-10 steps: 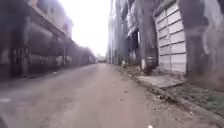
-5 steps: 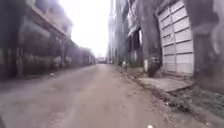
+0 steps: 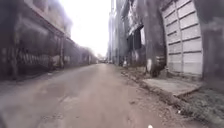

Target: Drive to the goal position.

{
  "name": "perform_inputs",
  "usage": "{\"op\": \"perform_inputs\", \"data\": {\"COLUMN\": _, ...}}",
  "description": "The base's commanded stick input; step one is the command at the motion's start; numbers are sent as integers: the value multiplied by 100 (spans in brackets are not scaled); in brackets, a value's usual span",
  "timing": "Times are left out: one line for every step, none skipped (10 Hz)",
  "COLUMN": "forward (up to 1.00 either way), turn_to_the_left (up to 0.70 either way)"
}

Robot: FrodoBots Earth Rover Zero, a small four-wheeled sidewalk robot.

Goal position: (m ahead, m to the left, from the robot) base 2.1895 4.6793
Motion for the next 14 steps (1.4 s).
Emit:
{"op": "perform_inputs", "data": {"forward": 50, "turn_to_the_left": 0}}
{"op": "perform_inputs", "data": {"forward": 50, "turn_to_the_left": 0}}
{"op": "perform_inputs", "data": {"forward": 50, "turn_to_the_left": 0}}
{"op": "perform_inputs", "data": {"forward": 50, "turn_to_the_left": 0}}
{"op": "perform_inputs", "data": {"forward": 50, "turn_to_the_left": 0}}
{"op": "perform_inputs", "data": {"forward": 50, "turn_to_the_left": 0}}
{"op": "perform_inputs", "data": {"forward": 50, "turn_to_the_left": 0}}
{"op": "perform_inputs", "data": {"forward": 50, "turn_to_the_left": 0}}
{"op": "perform_inputs", "data": {"forward": 50, "turn_to_the_left": 0}}
{"op": "perform_inputs", "data": {"forward": 50, "turn_to_the_left": 0}}
{"op": "perform_inputs", "data": {"forward": 50, "turn_to_the_left": 0}}
{"op": "perform_inputs", "data": {"forward": 50, "turn_to_the_left": 0}}
{"op": "perform_inputs", "data": {"forward": 50, "turn_to_the_left": 0}}
{"op": "perform_inputs", "data": {"forward": 50, "turn_to_the_left": 0}}
